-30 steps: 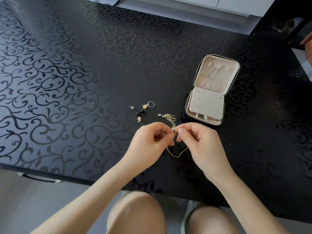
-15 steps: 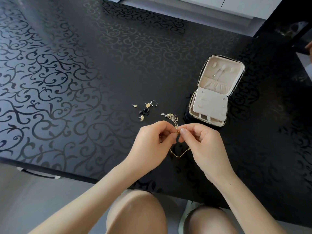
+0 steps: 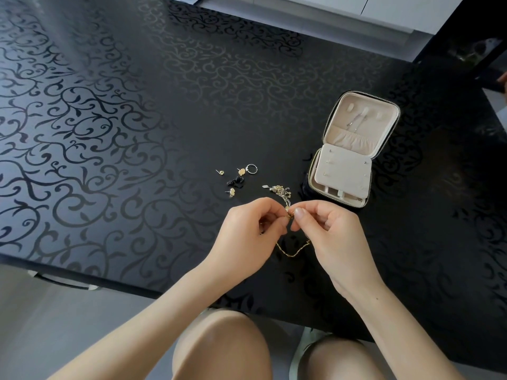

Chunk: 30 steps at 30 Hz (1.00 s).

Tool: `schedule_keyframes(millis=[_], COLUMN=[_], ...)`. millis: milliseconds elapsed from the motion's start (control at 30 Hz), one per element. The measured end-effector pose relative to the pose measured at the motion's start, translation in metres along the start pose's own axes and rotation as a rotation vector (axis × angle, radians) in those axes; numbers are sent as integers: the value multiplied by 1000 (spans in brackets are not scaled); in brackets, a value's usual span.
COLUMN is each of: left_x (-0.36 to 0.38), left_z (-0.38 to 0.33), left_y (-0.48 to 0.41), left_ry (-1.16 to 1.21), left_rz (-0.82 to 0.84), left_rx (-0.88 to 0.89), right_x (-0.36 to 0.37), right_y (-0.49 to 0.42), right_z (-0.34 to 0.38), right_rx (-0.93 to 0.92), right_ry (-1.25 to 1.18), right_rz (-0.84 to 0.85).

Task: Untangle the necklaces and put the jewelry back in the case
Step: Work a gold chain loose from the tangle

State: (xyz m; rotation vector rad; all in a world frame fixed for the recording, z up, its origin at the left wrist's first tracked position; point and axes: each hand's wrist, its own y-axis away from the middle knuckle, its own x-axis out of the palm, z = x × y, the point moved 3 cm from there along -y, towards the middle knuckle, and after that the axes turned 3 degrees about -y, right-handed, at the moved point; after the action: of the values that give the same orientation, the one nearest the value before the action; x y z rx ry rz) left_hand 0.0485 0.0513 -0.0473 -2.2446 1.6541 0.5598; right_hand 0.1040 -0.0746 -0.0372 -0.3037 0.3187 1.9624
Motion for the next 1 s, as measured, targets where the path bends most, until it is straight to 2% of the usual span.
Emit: schedule_keyframes(millis=[133,367,1000], left_x=[0,0,2], left_z=[0,-2,-1], left_y=[0,0,1], left_ry=[0,-4,115], left_rz=[-7,-7,-50], left_rx=[3,15,9], right_x=[0,-2,-3], right_y=[0,3,3], right_z=[0,5,11], right_rx=[-24,-176,-294], right_ry=[29,237,361], right_rz=[5,7,-46])
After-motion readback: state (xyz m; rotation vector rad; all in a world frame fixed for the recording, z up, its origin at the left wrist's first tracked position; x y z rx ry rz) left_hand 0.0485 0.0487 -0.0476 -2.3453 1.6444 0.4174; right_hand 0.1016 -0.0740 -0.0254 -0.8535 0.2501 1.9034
